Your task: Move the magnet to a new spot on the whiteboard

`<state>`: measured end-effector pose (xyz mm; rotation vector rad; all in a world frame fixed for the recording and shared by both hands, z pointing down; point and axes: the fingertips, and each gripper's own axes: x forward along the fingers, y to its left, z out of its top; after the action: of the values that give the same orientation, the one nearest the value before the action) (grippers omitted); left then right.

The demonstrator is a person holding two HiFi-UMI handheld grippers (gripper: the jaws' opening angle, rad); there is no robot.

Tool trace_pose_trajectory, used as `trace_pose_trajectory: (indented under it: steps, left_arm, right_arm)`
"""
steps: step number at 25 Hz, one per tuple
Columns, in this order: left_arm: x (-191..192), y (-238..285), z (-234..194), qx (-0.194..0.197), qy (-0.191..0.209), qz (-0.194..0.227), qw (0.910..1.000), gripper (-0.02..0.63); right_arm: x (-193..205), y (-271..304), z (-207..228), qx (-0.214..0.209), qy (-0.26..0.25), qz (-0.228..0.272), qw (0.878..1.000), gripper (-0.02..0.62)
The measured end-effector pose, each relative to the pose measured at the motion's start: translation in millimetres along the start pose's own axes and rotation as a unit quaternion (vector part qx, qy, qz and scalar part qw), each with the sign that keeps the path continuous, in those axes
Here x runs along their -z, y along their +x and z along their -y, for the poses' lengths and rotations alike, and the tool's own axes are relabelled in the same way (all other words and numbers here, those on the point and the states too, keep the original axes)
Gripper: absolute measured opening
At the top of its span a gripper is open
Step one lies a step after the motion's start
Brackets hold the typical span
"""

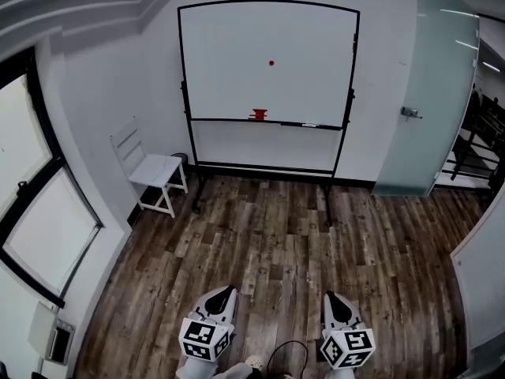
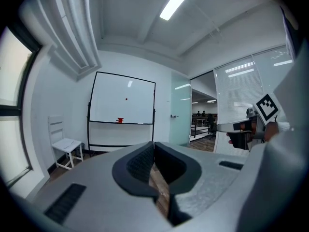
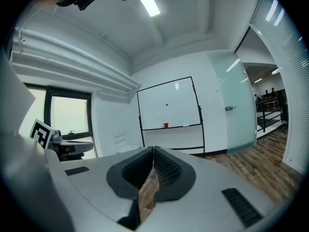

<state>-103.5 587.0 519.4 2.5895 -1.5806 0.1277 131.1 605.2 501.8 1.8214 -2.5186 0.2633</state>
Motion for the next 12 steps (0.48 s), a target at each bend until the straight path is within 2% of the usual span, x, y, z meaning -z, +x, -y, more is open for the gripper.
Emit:
trace_pose_trajectory:
  steps: [5,7,12]
  left_arm:
    - [-2.5,27.4,-27.3,0.001,-0.013,0.008,0.9999,0.014]
    - [-3.4,38.3,-34.4,0.009,-0.018,0.009,0.9998,0.107]
    - [-6.1,60.3,-51.9,0.013,-0.006,0.004,0.9999,0.173]
  right_arm:
    - [0.3,34.7,-0.3,0.005,0.001,-0.003,1.000,0.028]
    - [0.0,47.3,1.5,0.008,0.001,-0.002,1.000,0.028]
    - [-4.5,79.7,2.3,0.006,0.001,0.001,1.000,0.028]
